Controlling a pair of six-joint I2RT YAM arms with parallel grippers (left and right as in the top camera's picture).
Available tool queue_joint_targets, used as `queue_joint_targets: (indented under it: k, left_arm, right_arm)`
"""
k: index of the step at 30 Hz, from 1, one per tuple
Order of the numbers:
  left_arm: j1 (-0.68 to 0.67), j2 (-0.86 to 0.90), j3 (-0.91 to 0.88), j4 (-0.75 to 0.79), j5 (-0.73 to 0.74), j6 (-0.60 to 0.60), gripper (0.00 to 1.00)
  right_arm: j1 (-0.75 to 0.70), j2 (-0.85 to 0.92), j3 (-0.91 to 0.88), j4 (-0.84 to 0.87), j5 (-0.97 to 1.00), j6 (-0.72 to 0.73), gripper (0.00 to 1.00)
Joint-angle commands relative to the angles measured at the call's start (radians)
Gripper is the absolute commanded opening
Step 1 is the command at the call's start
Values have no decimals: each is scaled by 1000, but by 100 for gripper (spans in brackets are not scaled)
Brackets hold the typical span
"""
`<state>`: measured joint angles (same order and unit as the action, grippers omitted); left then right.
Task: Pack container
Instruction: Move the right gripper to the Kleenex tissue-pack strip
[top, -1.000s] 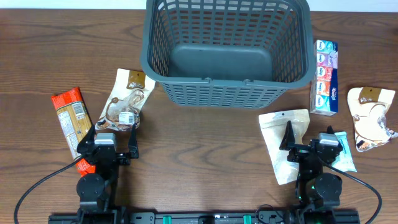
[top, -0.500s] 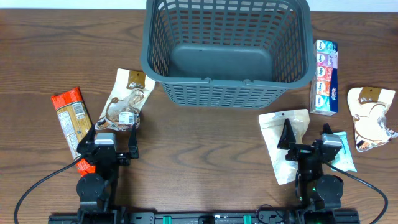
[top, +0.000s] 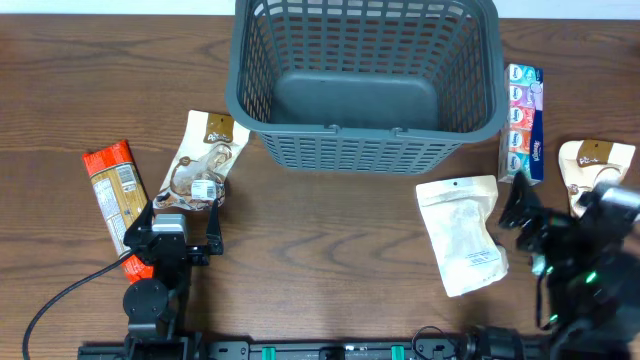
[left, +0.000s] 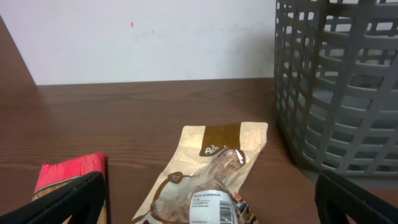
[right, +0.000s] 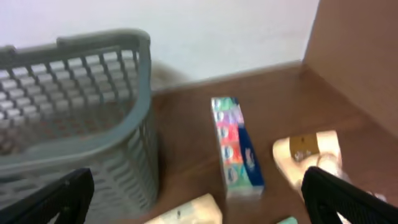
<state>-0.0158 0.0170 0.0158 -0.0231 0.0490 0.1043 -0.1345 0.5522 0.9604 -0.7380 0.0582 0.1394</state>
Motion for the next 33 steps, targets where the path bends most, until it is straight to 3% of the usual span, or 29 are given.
queue_joint_targets:
  k: [1, 8, 12, 17, 25, 33]
  left_arm:
    - [-2, 0, -12, -43, -6, -5, 99]
    - [-2, 0, -12, -43, -6, -5, 99]
    - [-3, 0, -12, -43, -6, -5, 99]
    - [-3, 0, -12, -43, -5, -5, 98]
    - [-2, 0, -12, -43, -5, -5, 99]
    - [-3, 0, -12, -43, -5, -5, 99]
  right_arm:
    - [-20, 172, 202, -132, -74, -24, 99]
    - [-42, 581, 710, -662, -135, -20, 99]
    - [-43, 725, 932, -823, -130, -50, 99]
    - [-93, 812, 1011, -796, -5, -50, 99]
    - [-288, 1065, 1063, -727, -83, -154, 99]
    - [-311, 1351, 1197, -683, -82, -235, 99]
